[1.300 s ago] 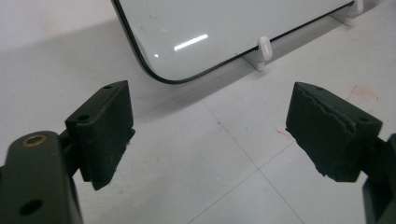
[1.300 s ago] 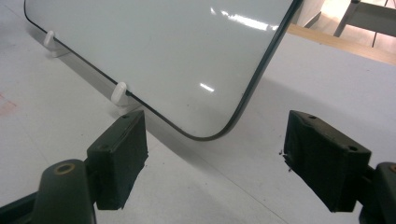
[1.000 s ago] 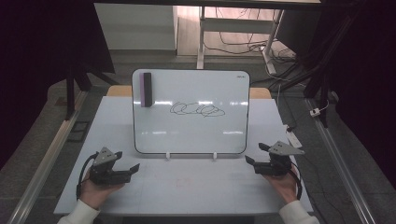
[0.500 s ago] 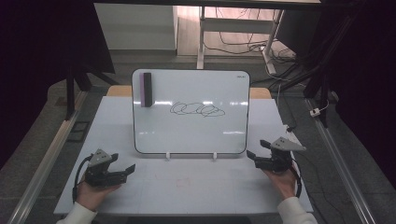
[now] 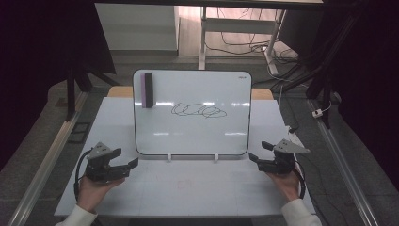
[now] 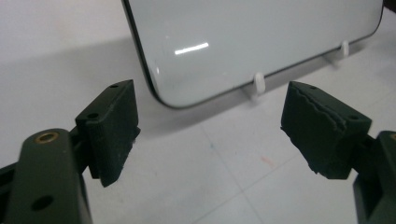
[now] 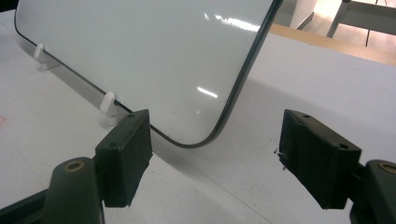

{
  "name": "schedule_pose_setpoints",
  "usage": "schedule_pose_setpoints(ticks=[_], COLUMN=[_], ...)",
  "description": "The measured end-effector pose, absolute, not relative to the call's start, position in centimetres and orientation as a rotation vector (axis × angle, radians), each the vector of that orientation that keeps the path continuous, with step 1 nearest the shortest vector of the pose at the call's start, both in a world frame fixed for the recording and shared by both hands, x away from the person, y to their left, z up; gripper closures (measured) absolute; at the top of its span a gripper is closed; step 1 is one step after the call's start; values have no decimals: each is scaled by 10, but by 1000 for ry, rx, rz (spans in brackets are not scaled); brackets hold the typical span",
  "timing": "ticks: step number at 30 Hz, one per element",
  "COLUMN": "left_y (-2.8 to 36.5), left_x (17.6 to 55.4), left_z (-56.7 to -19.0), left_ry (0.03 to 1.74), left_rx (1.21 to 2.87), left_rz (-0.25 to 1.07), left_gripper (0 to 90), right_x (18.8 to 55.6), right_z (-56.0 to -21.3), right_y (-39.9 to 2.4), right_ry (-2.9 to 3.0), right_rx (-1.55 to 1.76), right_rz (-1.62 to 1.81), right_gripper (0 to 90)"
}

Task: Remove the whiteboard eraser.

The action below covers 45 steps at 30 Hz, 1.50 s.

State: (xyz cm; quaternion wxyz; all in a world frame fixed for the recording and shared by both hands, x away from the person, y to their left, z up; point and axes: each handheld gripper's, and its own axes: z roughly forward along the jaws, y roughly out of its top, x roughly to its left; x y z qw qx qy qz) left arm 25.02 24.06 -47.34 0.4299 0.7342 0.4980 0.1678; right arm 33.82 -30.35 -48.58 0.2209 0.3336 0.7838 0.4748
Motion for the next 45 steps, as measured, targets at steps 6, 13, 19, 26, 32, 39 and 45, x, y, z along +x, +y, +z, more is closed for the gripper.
schedule_pose_setpoints(ticks=[6, 13, 19, 26, 32, 39, 45], left_y=[236, 231, 225, 214, 205, 200, 202], left_x=[260, 277, 297, 320, 341, 364, 372], left_z=[-455, -437, -406, -379, -375, -375, -377], left_ry=[1224, 1213, 1186, 1168, 1187, 1235, 1264], left_rx=[1804, 1781, 1757, 1730, 1741, 1733, 1724], left_rz=[443, 469, 491, 528, 555, 589, 597], left_gripper=[216, 231, 243, 264, 288, 328, 368], right_x=[338, 335, 336, 333, 332, 331, 331], right_z=[-486, -487, -488, -489, -489, -489, -490], right_y=[-302, -298, -296, -298, -302, -301, -301], right_ry=[2159, 2168, 2172, 2170, 2153, 2150, 2148], right_rx=[924, 917, 915, 921, 935, 934, 938], right_rz=[1299, 1270, 1268, 1266, 1259, 1251, 1246], right_gripper=[247, 247, 248, 247, 248, 248, 248])
